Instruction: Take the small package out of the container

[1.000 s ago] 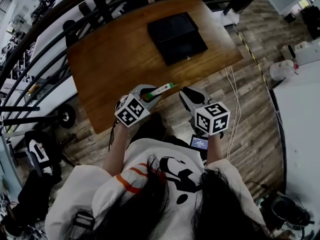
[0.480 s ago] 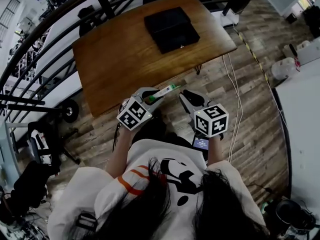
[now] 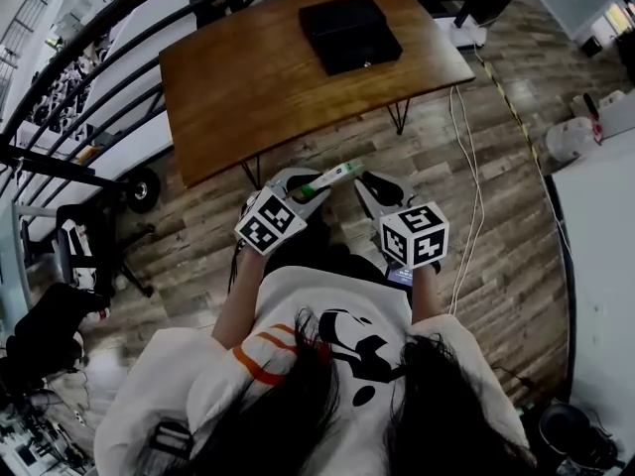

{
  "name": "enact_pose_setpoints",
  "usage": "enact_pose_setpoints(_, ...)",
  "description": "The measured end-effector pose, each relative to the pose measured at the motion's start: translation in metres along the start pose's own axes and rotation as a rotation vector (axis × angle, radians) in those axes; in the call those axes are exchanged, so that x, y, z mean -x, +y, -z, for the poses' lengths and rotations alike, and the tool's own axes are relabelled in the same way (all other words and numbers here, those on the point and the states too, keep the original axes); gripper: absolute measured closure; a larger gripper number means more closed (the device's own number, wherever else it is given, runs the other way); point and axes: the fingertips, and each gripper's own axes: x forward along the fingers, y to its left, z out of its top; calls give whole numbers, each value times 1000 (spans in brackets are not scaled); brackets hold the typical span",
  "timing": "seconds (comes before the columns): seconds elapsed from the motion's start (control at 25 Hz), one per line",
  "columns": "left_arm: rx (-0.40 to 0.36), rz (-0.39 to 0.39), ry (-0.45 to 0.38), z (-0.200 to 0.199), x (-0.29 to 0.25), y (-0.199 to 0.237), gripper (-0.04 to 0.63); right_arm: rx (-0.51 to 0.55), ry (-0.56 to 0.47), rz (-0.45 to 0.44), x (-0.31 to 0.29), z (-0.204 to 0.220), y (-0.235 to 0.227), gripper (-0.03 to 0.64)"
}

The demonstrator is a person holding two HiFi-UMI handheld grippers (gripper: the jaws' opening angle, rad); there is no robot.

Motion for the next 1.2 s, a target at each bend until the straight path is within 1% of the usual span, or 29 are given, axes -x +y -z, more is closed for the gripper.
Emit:
enact_pose_setpoints(0.28, 16, -22, -1, 3, 7, -32, 503, 0, -29, -22, 22, 8, 11, 556)
enact_pose_setpoints(0.48, 29, -23, 22, 12, 13, -45, 503, 3, -28, -21, 27, 13, 14, 577)
enact_pose_setpoints(0.6, 24, -21, 30, 14, 15, -49, 503, 7, -33, -21, 29, 15, 17, 591)
enact_pose_setpoints(0.84, 14, -22, 46, 16, 20, -55, 503, 12, -41, -26, 31, 16, 23, 594)
enact_pose_setpoints(1.04, 13, -16, 60, 20, 24, -52, 503, 16, -49, -22, 29, 10, 25, 594)
enact_pose_setpoints(1.2, -3, -11, 57, 18, 21, -49, 503, 24, -51, -15, 27, 9, 22, 594)
